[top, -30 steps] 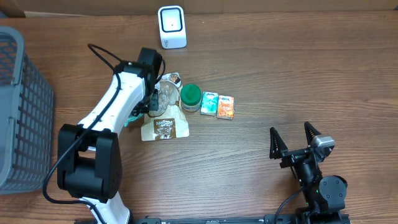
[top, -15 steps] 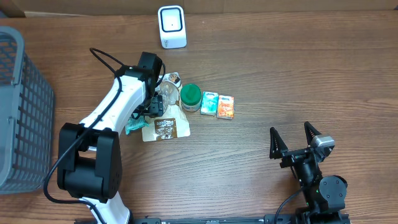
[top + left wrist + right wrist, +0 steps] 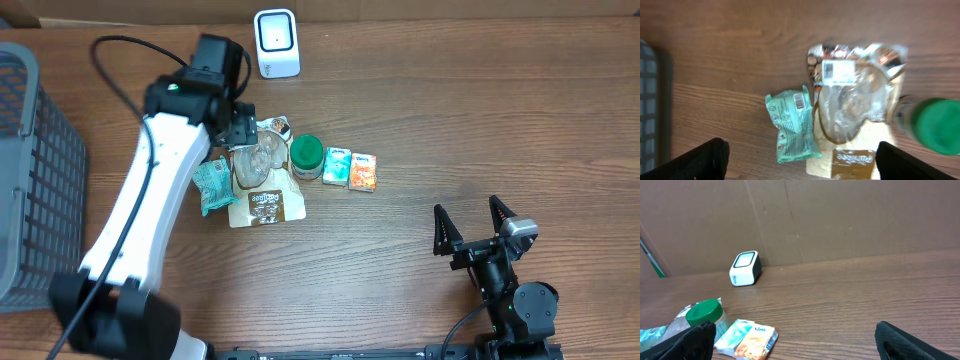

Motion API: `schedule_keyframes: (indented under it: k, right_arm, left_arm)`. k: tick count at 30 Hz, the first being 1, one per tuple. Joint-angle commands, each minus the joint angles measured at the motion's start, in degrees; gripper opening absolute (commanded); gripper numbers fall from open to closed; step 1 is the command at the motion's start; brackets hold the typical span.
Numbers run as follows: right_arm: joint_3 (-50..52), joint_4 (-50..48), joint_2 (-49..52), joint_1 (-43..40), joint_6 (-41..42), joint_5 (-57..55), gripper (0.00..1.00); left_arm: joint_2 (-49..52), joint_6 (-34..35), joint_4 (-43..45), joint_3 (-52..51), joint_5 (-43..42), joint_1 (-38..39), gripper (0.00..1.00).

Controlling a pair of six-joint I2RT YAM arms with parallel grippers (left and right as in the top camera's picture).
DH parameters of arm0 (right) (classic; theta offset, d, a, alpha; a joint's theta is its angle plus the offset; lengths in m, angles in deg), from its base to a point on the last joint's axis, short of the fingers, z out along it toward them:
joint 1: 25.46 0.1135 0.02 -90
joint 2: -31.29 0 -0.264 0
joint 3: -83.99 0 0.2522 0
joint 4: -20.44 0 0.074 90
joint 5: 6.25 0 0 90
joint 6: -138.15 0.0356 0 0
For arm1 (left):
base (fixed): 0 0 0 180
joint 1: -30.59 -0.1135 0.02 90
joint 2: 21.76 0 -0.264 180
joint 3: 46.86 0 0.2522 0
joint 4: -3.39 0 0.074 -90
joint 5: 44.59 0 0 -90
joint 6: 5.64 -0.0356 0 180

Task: Scan the item barcode
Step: 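Carry the wipes pack left of the mushroom bag and release, then raise the left gripper back above the basket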

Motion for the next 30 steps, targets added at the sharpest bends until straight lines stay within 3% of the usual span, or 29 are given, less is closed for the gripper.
schedule_keyframes:
  k: [1,7,16,23,30]
  right_arm:
    - [0.59,-0.26,-0.57,-0.13,0.22,0.28,1.0]
    - [0.59,-0.26,-0.57,-0.13,0.22,0.28,1.0]
    - [0.59,-0.26,-0.57,-0.13,0.22,0.28,1.0]
    - [0.59,-0.26,-0.57,-0.13,0.22,0.28,1.0]
    - [0.59,-0.26,-0.57,-0.13,0.22,0.28,1.0]
  left_arm:
    - [-4.94,-0.31,-0.9,1.99,-2.25,-0.37,1.0]
    - [-10.6,-3.45,-1.01,3.45,-6.91,-0.83,1.0]
    - [-13.05,-10.99,-8.68,15.78,-27.43,-11.45,1.0]
    - [-13.03,-13.16,-13.73,24.41,-32.17,-19.74,1.0]
    - [-12.9,-14.38,-14.71,25.38,-30.32,-26.75,1.0]
